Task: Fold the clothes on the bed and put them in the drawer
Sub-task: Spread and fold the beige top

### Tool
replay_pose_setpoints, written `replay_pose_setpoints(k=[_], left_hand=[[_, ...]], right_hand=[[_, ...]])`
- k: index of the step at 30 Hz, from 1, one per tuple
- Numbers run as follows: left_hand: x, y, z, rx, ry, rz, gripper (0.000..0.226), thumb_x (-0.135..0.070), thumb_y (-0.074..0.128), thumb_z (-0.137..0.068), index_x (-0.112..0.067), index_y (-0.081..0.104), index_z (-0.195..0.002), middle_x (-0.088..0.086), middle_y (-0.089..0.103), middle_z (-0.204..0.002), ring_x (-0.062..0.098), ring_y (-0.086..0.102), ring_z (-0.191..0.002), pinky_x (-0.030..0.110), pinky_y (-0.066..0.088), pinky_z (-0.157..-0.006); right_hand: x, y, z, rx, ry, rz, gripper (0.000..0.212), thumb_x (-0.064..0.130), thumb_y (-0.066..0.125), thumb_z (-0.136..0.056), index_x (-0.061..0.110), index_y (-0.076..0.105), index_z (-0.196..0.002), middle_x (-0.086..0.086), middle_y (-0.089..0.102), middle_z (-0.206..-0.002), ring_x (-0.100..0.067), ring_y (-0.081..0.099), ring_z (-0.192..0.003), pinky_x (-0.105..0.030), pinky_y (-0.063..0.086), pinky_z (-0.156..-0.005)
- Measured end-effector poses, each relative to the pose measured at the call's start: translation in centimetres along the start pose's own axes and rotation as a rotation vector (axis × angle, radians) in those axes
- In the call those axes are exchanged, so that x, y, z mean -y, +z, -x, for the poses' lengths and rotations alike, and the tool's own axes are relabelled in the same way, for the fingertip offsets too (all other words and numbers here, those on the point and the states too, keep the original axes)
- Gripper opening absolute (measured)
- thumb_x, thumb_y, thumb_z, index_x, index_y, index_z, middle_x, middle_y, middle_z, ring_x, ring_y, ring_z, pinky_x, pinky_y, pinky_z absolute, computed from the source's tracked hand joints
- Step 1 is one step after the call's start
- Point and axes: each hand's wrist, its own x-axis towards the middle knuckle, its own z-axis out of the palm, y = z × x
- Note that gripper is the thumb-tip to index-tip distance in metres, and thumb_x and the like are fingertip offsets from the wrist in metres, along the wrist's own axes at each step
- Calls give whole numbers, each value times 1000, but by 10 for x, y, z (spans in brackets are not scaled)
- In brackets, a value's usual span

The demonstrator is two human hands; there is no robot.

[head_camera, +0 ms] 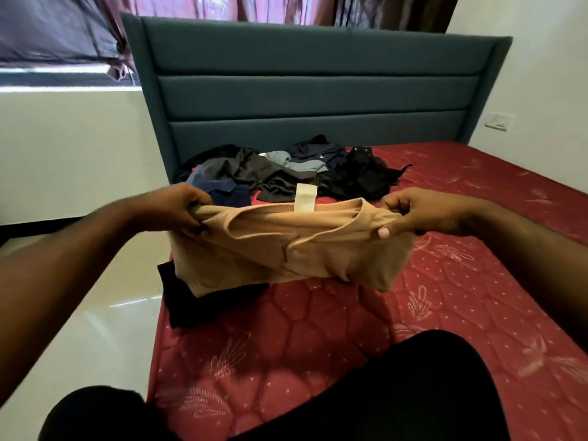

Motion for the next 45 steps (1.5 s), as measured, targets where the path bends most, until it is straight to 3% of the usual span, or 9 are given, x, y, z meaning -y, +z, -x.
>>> replay_pose_setpoints(k=[3, 7, 11, 18, 28, 32, 37, 41, 45], left_hand=[[7, -2, -11, 115, -82, -76, 29, -6, 82, -69, -24, 60, -63, -14, 55, -55, 2, 48, -58, 19, 35, -52], [3, -21, -57, -78, -237, -428, 12, -12, 79, -71, -13, 69, -78, 5, 57, -73, 30, 61, -80, 34, 49, -70], [-40, -92, -115, -541, -435, -94, 29, -13, 76, -74, -9, 70, -102, 20, 66, -106, 39, 63, -103, 43, 53, -85], [-129, -228, -134, -1289, -109, 310, 50, -2, 42, -88, -21, 63, -130, 9, 60, -134, 30, 54, -124, 33, 41, -104], [-71, -42, -69, -1101, -75, 69, 55, 0, 48, -91, -17, 48, -143, 8, 26, -159, 46, 47, -125, 53, 42, -97], [-27, 109, -33, -852, -244, 142, 62, 8, 50, -84, -16, 50, -142, 8, 30, -158, 43, 48, -127, 52, 44, -95], [1, 258, 8, -748, -440, 405, 47, 14, 55, -80, -8, 70, -118, 18, 47, -145, 36, 54, -123, 39, 42, -104], [13, 306, 15, -874, -641, 712, 30, 2, 67, -85, -7, 71, -114, 25, 60, -121, 36, 64, -100, 38, 50, -92], [5, 300, 5, -913, -721, 1434, 27, 6, 57, -89, -12, 68, -107, 13, 69, -93, 23, 67, -82, 28, 59, -73]], right_hand=[[-1, -8, -15, 50, 122, 32, 28, 19, 78, -80, 16, 53, -68, 0, 35, -56, -10, 24, -45, -24, 17, -43], [-5, -10, -68, -385, 199, 335, 18, 8, 72, -77, 18, 60, -70, -5, 59, -66, -16, 52, -47, -26, 45, -43], [27, -67, -112, -796, 189, 387, 15, 8, 57, -80, 17, 64, -88, -16, 68, -100, -35, 67, -93, -40, 56, -79], [138, -217, -82, -1368, -286, 447, 34, 29, 46, -94, 22, 66, -120, -12, 67, -118, -38, 61, -108, -44, 51, -88], [-6, -64, -53, -1230, -292, 219, 39, 11, 53, -96, 18, 57, -134, -6, 30, -156, -17, 41, -134, -29, 36, -106], [-106, 69, -73, -1154, 13, -375, 29, 1, 55, -92, 5, 67, -119, -8, 59, -131, -23, 58, -115, -43, 51, -97], [-170, 209, -80, -1017, 670, -1332, 24, -14, 50, -86, 7, 61, -80, -15, 68, -99, -21, 57, -74, -35, 53, -68], [-163, 212, -86, -1099, 796, -1450, 17, -12, 51, -80, 4, 54, -76, -5, 55, -70, -14, 54, -47, -17, 40, -33], [-176, 215, -88, -914, 859, -1500, 16, 10, 59, -89, 10, 54, -73, 1, 52, -54, -5, 44, -32, -11, 31, -30]])
